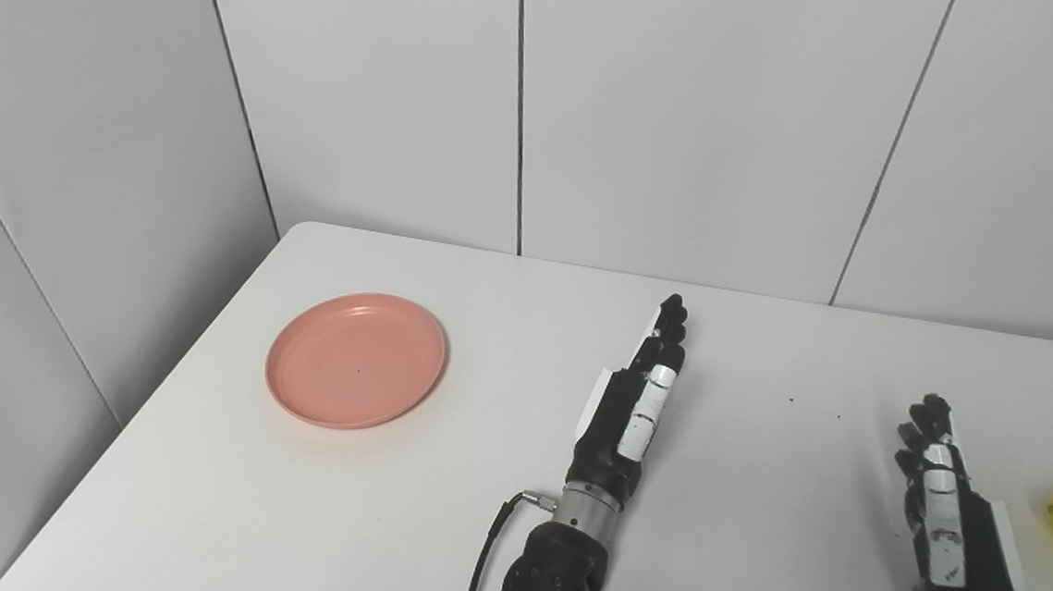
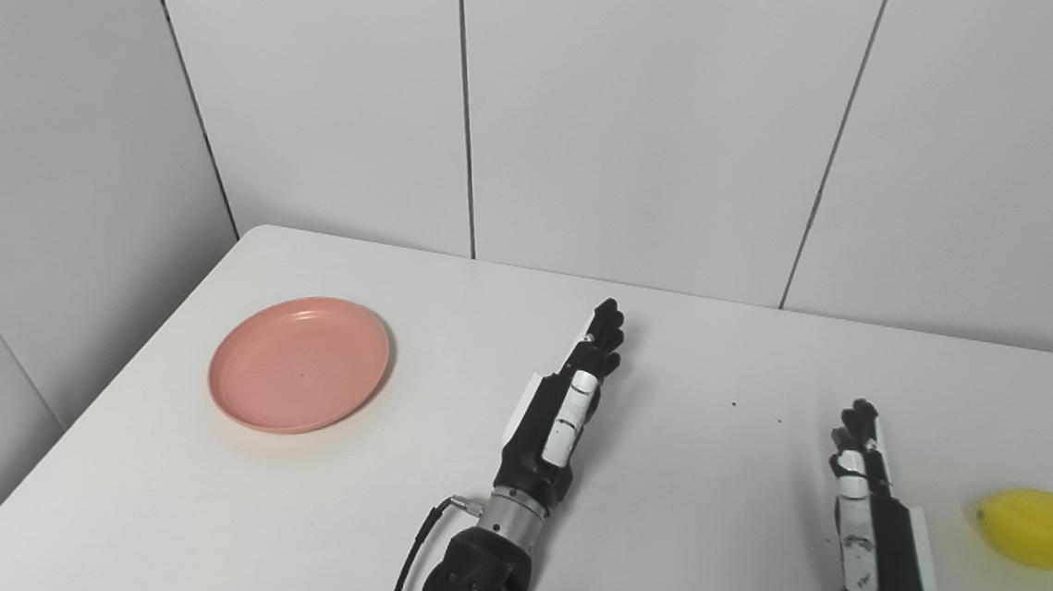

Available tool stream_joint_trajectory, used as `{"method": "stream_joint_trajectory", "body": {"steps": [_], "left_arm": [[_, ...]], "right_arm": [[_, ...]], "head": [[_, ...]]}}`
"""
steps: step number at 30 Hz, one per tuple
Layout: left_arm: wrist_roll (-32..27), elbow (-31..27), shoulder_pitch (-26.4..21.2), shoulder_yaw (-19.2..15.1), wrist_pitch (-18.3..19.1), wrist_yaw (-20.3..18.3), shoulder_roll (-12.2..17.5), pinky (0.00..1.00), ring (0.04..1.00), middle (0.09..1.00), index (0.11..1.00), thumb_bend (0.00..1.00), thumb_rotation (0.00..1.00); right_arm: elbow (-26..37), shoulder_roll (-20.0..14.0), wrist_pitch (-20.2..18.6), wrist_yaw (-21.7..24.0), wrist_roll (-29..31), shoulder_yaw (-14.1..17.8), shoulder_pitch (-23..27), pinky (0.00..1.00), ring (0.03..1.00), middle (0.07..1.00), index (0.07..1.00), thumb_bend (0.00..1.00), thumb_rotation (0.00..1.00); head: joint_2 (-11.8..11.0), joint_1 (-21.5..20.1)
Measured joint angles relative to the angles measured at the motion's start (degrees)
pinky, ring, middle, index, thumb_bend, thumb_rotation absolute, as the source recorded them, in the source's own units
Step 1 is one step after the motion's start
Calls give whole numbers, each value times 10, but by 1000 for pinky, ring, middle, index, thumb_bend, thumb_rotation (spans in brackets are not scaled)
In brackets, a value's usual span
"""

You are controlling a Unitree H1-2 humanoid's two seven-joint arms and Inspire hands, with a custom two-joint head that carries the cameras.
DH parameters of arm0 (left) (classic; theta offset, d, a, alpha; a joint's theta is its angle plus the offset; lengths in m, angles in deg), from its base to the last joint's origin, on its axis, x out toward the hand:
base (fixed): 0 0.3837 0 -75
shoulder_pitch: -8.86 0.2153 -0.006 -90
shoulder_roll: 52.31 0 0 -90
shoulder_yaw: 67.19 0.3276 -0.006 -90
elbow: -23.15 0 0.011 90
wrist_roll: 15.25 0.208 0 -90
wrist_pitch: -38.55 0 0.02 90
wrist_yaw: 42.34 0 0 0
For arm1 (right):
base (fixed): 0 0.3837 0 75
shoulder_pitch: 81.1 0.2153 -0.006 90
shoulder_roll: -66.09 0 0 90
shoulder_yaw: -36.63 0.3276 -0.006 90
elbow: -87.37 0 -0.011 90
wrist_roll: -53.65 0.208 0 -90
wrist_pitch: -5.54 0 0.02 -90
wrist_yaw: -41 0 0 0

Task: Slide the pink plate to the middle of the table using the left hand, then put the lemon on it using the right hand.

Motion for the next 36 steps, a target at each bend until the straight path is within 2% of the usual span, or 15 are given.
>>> {"method": "stream_joint_trajectory", "body": {"steps": [5,9,11,13,17,19,22,28,36], "left_arm": [[0,-39,15,-2,15,0,3,1000,988,981,974,596,1000],[2,-75,32,-2,51,-3,22,990,930,916,911,607,1000],[22,-100,42,-3,79,-2,48,946,910,889,876,621,1000],[40,-114,45,-8,93,5,61,906,878,863,851,624,1000],[70,-157,50,-15,109,12,78,862,823,821,813,618,1000],[73,-174,49,-22,116,13,78,801,800,806,798,612,1000],[71,-188,47,-29,131,14,79,735,765,780,770,630,1000],[69,-210,45,-52,150,20,81,735,726,745,736,631,1000],[65,-215,17,-81,153,20,133,734,724,734,732,647,1000]], "right_arm": [[0,0,0,0,0,1,0,1000,990,992,997,316,1000],[1,1,0,0,0,0,0,1000,994,993,999,330,1000],[1,1,0,0,1,0,0,1000,999,996,1000,319,1000],[3,1,0,0,2,0,0,1000,999,997,1000,309,1000],[16,2,-1,0,4,-1,-4,1000,995,993,1000,301,1000],[17,2,-1,0,4,0,-4,1000,998,993,1000,286,1000],[17,2,-1,0,5,0,-6,1000,1000,997,1000,299,1000],[18,2,-2,0,9,1,-6,1000,996,991,995,279,1000],[21,2,-2,0,19,1,-6,1000,999,995,994,267,1000]], "head": [[-1,10],[-3,11],[-3,11],[-4,19],[-2,25],[-3,28],[-4,33],[-6,44],[-12,64]]}}
